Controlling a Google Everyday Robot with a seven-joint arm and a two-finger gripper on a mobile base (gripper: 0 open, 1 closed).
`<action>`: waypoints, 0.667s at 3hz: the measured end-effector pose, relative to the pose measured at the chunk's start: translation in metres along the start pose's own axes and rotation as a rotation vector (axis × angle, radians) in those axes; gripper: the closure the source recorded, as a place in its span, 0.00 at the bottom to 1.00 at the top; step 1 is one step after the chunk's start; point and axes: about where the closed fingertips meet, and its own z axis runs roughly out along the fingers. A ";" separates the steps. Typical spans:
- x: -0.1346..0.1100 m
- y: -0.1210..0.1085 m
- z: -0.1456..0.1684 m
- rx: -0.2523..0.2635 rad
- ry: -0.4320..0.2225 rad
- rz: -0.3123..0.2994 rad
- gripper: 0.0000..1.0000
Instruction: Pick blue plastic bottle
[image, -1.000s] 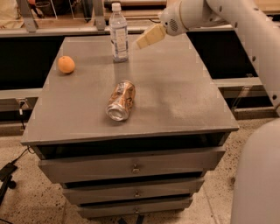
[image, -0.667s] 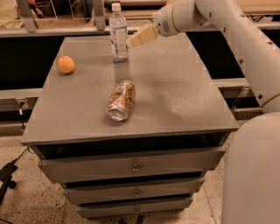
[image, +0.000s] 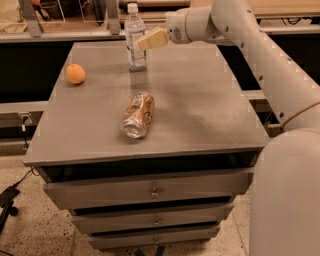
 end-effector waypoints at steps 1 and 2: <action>-0.002 0.001 0.002 -0.001 -0.006 -0.005 0.00; 0.001 0.002 0.007 0.001 -0.030 0.026 0.00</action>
Offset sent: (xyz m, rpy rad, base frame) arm 0.0041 0.0035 -0.0053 0.0963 0.0138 -0.0236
